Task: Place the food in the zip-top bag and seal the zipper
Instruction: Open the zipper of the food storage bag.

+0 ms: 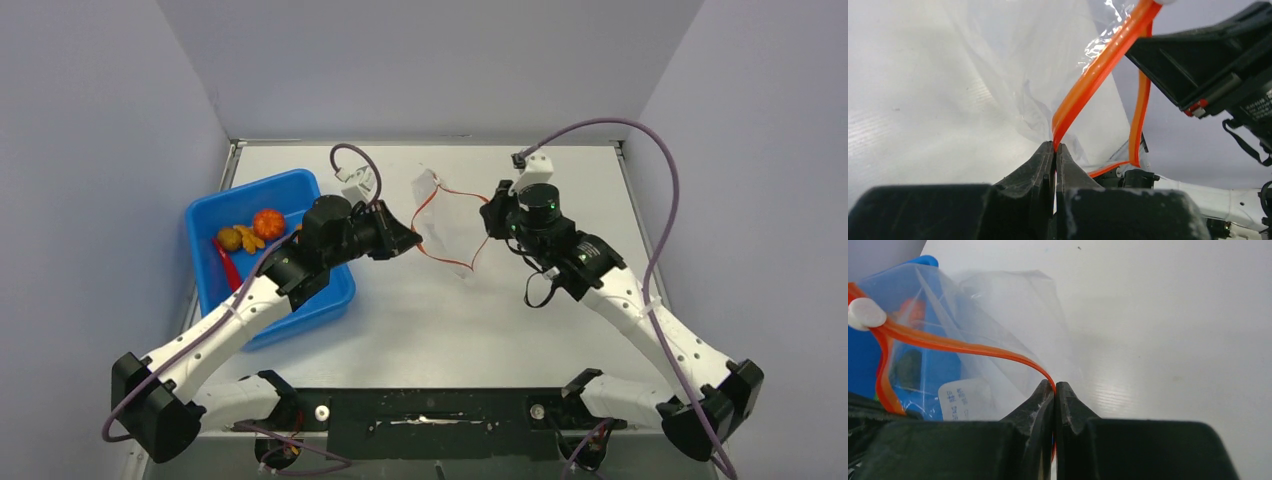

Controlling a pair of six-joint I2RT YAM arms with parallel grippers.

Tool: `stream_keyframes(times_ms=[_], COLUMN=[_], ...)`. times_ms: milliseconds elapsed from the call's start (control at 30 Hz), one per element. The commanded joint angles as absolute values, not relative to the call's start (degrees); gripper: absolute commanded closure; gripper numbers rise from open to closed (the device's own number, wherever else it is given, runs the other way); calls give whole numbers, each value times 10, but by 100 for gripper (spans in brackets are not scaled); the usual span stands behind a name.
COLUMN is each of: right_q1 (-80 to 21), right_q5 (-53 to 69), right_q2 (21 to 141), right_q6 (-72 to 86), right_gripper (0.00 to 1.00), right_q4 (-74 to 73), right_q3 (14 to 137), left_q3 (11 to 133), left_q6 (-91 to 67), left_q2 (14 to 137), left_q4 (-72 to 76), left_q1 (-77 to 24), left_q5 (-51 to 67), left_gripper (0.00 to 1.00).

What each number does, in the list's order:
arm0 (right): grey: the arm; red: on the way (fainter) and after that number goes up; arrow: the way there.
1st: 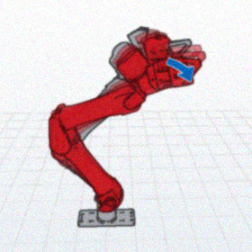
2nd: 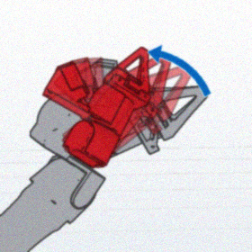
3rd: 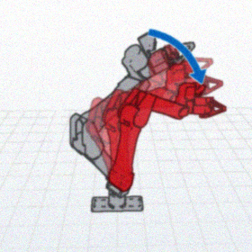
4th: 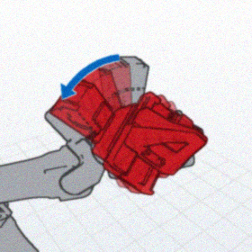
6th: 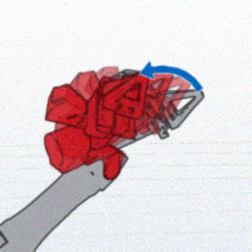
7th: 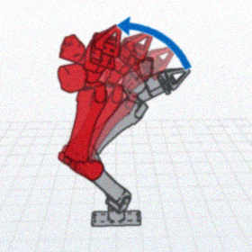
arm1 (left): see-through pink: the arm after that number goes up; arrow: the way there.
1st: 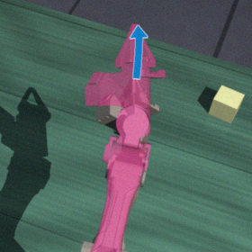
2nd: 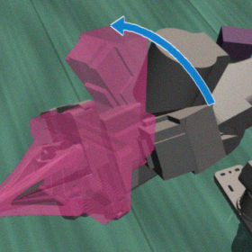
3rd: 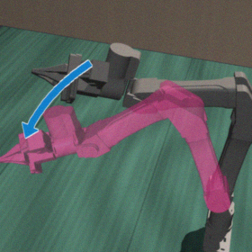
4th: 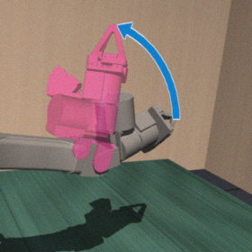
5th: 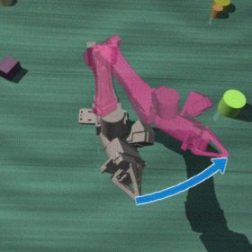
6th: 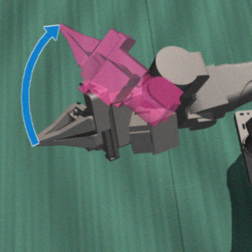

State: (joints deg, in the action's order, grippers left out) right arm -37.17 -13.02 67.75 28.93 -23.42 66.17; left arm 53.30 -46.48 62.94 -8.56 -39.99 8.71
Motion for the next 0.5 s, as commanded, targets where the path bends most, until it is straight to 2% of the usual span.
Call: stream_keyframes(times_ms=[0, 200, 367, 467], right_q1=[-356, -352, -352, -356], right_q5=[-196, -213, -133, -88], right_q2=[593, 559, 566, 572], right_q6=[311, 318, 323, 348], right_gripper=[100, 100, 100, 100], right_q4=[-231, -225, -206, -195], right_q3=[632, 624, 595, 583], left_q3=[639, 608, 558, 543], left_q6=[-414, -418, -455, -468], left_q2=[676, 692, 684, 675], left_q4=[-130, -118, -65, -24], left_q1=[-380, -372, -371, -372], left_q5=[162, 162, 161, 178], left_gripper=[100, 100, 99, 79])
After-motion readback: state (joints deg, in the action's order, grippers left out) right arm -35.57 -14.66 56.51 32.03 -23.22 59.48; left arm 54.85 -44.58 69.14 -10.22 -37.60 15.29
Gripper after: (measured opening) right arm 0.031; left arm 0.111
